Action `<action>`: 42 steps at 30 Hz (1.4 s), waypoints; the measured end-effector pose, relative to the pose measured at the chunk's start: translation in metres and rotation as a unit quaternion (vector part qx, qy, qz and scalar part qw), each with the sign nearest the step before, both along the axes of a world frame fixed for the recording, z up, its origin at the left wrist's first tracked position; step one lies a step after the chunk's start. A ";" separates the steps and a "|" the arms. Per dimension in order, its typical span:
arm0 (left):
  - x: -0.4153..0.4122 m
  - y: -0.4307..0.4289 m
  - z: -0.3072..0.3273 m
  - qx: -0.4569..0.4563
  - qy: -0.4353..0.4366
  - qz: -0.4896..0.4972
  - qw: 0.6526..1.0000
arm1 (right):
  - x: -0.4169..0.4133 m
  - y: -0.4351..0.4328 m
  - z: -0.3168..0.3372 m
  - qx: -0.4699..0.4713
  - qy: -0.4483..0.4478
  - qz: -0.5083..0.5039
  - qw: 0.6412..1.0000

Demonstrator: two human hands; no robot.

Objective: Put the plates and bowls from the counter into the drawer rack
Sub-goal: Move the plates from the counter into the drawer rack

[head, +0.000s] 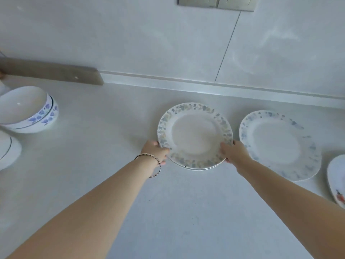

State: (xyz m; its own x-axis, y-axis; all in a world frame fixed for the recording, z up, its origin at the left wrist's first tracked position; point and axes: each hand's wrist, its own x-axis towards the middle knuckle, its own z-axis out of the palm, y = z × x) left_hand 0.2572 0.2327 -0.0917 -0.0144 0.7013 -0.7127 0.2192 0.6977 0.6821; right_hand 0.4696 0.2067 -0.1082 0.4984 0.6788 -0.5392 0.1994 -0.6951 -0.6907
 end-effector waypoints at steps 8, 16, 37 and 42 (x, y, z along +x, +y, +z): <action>0.001 0.005 -0.018 -0.010 -0.053 0.061 0.997 | 0.009 -0.013 -0.007 0.071 0.076 0.002 0.995; -0.090 -0.080 0.003 -0.010 -0.091 0.048 0.995 | -0.057 -0.080 0.029 0.122 0.062 0.085 0.987; -0.571 -0.394 0.093 -0.121 -0.004 0.071 0.990 | -0.520 -0.362 0.063 0.007 0.250 0.193 0.949; -0.606 -0.380 0.054 -0.189 0.029 0.057 0.980 | -0.561 -0.368 0.008 -0.062 0.280 0.157 0.945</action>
State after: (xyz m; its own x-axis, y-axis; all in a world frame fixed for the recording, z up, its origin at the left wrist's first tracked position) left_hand -0.3483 -0.1474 -0.0375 -0.1267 0.3780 -0.9171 0.1558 0.9206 0.3580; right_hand -0.0916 -0.1610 -0.1003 -0.1043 0.6598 -0.7442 0.0375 -0.7452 -0.6658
